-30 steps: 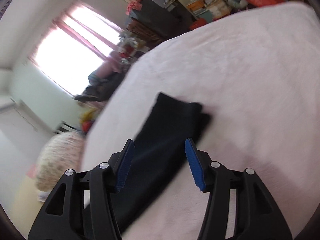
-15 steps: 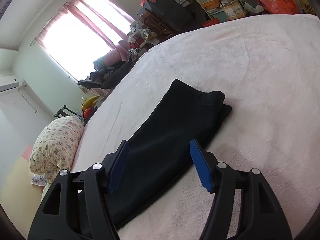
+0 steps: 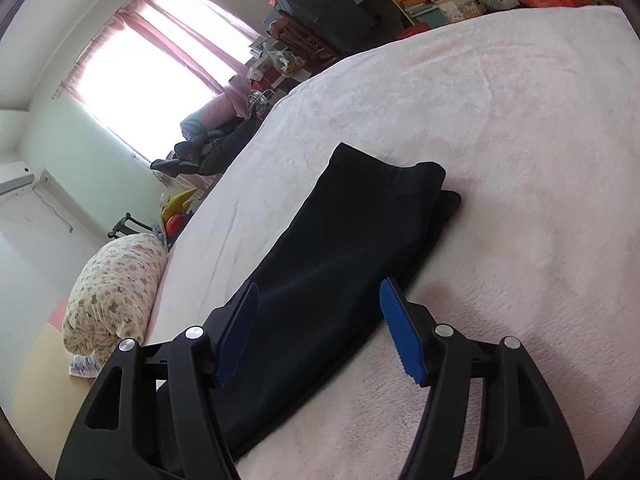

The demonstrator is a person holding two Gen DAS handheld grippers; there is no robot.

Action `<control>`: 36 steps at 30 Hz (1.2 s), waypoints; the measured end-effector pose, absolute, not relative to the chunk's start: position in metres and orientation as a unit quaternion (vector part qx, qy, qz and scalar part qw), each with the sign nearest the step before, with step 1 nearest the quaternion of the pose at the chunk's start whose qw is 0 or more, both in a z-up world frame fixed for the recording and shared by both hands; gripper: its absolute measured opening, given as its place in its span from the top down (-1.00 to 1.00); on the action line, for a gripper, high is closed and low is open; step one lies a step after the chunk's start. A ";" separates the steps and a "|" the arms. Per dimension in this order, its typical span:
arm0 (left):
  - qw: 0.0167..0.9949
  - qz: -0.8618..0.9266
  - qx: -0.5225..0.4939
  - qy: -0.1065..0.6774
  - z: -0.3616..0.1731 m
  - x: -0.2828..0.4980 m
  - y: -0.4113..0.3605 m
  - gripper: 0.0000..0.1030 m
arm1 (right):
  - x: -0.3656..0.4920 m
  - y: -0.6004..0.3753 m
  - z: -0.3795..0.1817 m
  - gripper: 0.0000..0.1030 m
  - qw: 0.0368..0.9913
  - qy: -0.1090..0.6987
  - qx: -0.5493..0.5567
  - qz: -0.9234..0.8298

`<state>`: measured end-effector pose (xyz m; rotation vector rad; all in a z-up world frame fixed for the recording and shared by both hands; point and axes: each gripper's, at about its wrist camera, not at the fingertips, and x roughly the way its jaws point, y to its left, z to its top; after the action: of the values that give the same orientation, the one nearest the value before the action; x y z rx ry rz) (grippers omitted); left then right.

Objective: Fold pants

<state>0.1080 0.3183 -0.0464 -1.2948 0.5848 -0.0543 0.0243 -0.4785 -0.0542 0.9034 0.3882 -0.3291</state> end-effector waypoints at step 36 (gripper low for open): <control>0.837 -0.002 -0.442 0.322 -0.027 0.116 0.214 -0.38 | 0.269 -0.081 0.030 0.11 0.878 0.419 -0.127 0.194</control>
<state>0.1162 0.2140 -0.0272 -0.9348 0.6821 -0.0049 0.2690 -0.0814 0.0302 -0.2654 0.8744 0.4044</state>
